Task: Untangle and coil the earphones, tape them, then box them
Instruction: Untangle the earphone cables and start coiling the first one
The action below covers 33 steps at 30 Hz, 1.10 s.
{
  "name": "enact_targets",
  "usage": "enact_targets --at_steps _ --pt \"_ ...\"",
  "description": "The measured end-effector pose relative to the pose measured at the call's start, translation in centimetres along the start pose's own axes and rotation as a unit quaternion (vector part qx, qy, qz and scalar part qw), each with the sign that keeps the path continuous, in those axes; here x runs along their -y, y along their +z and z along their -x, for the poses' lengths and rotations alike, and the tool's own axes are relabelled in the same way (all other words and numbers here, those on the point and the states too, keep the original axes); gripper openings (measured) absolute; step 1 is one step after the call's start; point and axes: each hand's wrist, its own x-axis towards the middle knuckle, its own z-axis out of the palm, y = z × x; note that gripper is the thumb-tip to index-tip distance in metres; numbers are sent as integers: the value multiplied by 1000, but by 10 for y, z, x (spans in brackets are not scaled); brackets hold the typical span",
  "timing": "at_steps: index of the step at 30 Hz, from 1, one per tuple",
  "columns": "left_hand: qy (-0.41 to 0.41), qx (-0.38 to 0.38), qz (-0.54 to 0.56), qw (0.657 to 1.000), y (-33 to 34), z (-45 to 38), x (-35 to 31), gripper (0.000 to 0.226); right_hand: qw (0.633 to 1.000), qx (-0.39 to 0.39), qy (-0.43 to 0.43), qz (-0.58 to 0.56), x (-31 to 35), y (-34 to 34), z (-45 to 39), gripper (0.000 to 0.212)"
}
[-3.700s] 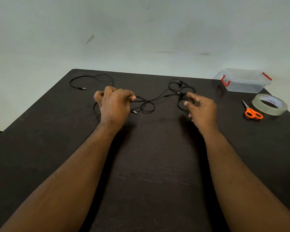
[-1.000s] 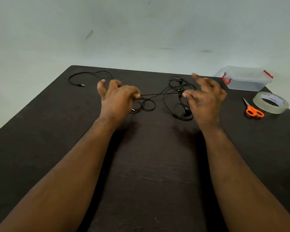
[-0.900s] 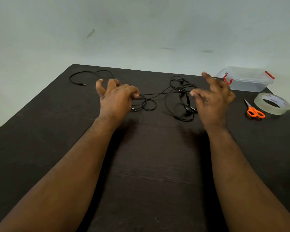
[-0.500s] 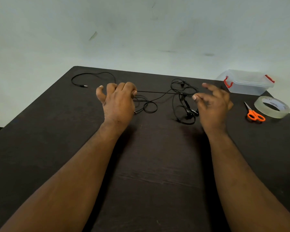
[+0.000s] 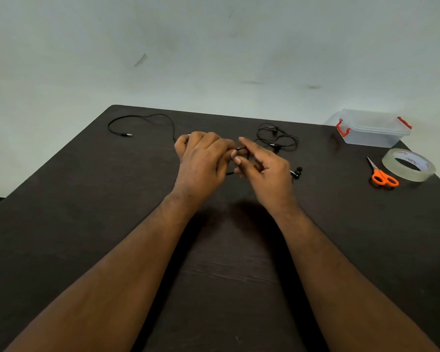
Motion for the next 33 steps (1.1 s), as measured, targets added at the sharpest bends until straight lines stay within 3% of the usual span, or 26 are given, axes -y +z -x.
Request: enact_targets --at_steps 2,4,10,19,28,33 --pt "-2 4 2 1000 -1 0 1 15 999 -21 -44 22 -4 -6 -3 21" --pt "-2 15 2 1000 -1 -1 3 20 996 -35 -60 57 -8 -13 -4 17" --pt "-36 45 -1 998 -4 -2 27 13 993 -100 27 60 -24 -42 -8 22" --pt "-105 -24 -141 984 -16 -7 44 22 977 -187 93 -37 -35 -69 -16 16" --pt "-124 -99 -59 985 -18 -7 39 10 946 -267 126 -134 -32 -76 -18 9" --pt "-189 -88 147 967 -29 -9 31 11 948 -221 175 -146 -20 -71 -14 9"
